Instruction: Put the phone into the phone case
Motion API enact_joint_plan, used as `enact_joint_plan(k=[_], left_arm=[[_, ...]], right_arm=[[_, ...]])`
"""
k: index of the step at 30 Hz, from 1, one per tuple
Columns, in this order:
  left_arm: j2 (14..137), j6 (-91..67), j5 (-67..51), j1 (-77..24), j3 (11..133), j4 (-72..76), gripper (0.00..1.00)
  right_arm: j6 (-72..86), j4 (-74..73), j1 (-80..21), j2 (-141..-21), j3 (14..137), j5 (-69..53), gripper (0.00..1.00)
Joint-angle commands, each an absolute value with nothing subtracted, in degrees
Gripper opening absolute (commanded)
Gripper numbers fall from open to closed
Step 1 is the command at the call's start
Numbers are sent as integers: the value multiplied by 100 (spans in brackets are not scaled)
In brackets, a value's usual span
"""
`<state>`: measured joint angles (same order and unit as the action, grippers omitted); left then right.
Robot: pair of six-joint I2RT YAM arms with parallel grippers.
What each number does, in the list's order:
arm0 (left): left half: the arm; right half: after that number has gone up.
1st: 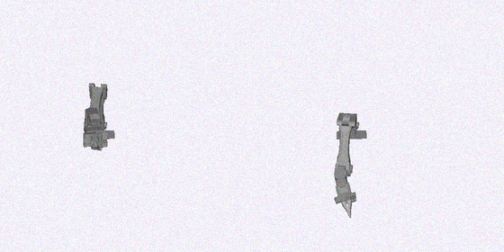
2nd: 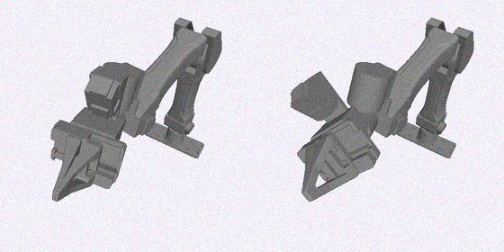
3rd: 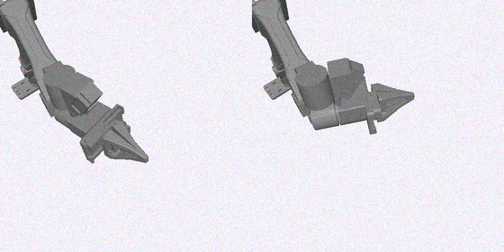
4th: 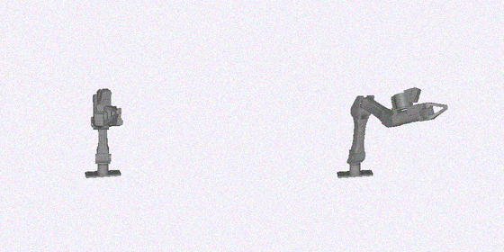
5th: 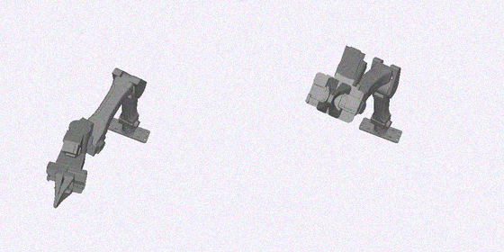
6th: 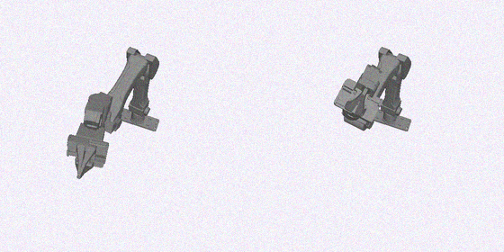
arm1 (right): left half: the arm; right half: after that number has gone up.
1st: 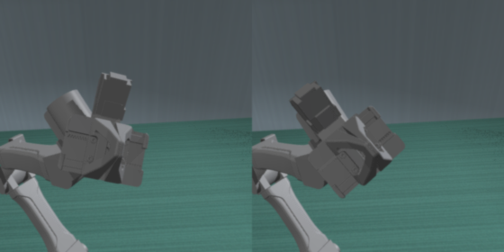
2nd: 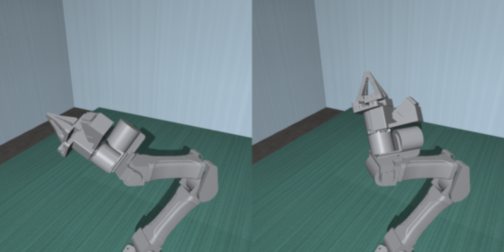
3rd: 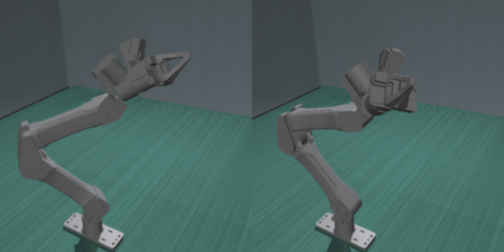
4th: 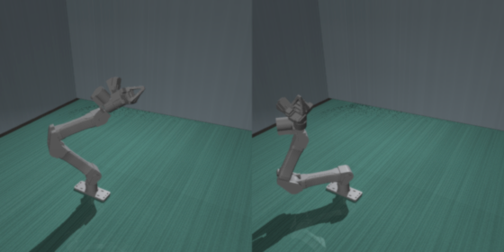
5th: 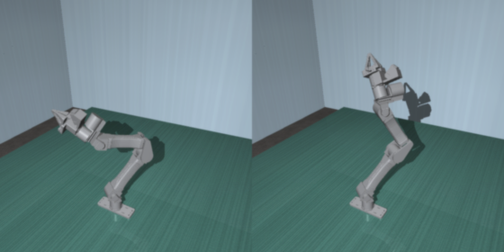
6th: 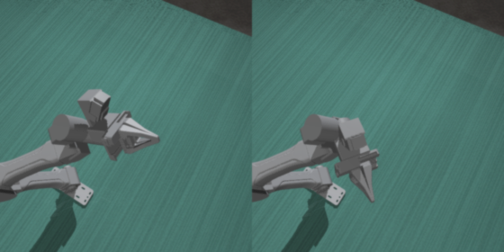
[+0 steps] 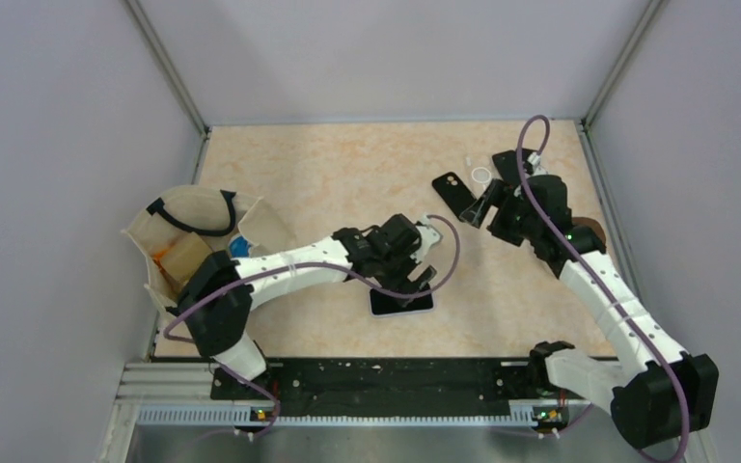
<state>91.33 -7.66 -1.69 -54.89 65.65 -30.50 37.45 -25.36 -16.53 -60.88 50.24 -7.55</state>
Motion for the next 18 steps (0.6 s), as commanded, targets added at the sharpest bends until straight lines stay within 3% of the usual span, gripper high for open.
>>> enact_joint_plan(k=[1, 18], left_arm=[[9681, 359, -58, -5815, 6877, -3102, 99], [10222, 1287, -189, -6018, 6440, -2242, 99]], right_arm=[[3663, -2763, -1457, -5897, 5056, -1276, 80], [3683, -2788, -1455, -5751, 4883, -1504, 81]])
